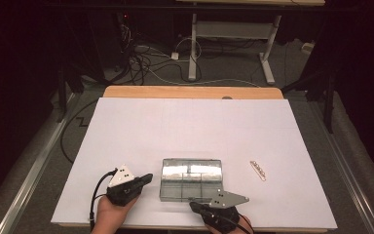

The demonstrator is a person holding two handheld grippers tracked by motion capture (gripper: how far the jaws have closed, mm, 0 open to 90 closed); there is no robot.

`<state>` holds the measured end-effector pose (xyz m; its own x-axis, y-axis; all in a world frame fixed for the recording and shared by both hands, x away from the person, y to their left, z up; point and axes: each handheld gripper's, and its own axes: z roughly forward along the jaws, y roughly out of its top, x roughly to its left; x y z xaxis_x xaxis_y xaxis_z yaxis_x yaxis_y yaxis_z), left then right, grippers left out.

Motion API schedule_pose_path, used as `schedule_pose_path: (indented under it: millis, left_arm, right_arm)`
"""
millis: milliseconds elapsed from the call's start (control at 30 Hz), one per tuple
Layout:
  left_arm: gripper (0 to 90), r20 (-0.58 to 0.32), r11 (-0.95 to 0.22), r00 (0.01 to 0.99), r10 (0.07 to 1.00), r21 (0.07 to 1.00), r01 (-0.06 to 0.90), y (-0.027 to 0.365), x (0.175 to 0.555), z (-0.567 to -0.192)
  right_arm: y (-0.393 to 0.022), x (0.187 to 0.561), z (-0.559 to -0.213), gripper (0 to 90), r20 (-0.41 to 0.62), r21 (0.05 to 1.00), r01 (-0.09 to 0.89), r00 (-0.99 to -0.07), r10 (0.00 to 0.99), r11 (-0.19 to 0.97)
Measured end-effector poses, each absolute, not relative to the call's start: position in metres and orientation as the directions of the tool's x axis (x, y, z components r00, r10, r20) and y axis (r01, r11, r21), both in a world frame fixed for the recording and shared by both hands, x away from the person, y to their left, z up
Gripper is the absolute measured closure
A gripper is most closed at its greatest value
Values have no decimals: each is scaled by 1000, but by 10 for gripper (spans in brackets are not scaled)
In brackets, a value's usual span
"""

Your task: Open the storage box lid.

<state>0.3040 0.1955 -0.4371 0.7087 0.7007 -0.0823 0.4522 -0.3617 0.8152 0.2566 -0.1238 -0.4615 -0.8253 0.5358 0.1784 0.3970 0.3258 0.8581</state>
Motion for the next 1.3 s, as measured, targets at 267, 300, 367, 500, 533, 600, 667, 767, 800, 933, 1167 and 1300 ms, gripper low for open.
schedule_pose_path:
  millis: [267, 300, 367, 500, 533, 600, 667, 767, 800, 933, 1167, 1300]
  left_arm:
    - [878, -81, -362, 709, 701, 815, 451, 196, 304, -437]
    - [877, -81, -363, 709, 701, 815, 451, 196, 304, -437]
    - [877, -81, -362, 709, 701, 816, 450, 195, 304, -437]
    - [877, -79, -363, 709, 701, 816, 450, 195, 304, -437]
    - [877, -79, -363, 709, 701, 816, 450, 195, 304, -437]
    - [877, -79, -363, 709, 701, 816, 450, 195, 304, -437]
    - [877, -79, -364, 709, 700, 815, 450, 195, 304, -437]
    - [877, -78, -365, 709, 700, 815, 450, 195, 304, -437]
    - [877, -78, -365, 709, 701, 815, 450, 195, 304, -437]
    - [877, -78, -366, 710, 700, 814, 450, 195, 304, -437]
    - [877, -77, -367, 710, 700, 814, 450, 195, 304, -437]
    - [877, -77, -368, 711, 699, 814, 450, 194, 304, -437]
  right_arm:
    - [-125, 257, -461, 900, 192, 860, 402, -825, 532, 313]
    - [-125, 257, -461, 900, 191, 861, 401, -825, 532, 314]
    - [-125, 257, -461, 900, 192, 861, 402, -825, 532, 313]
    - [-125, 258, -461, 900, 194, 860, 406, -820, 538, 309]
    - [-125, 258, -461, 900, 194, 860, 406, -820, 539, 308]
    - [-126, 258, -461, 900, 195, 860, 406, -820, 538, 308]
    - [-126, 258, -461, 900, 198, 861, 407, -820, 538, 304]
    - [-126, 258, -461, 900, 200, 861, 408, -820, 536, 303]
    - [-126, 258, -461, 900, 200, 861, 408, -820, 536, 303]
    - [-126, 258, -461, 900, 203, 861, 410, -820, 536, 300]
    - [-126, 258, -460, 900, 203, 863, 408, -820, 535, 297]
    - [-126, 258, -460, 900, 206, 864, 409, -819, 535, 293]
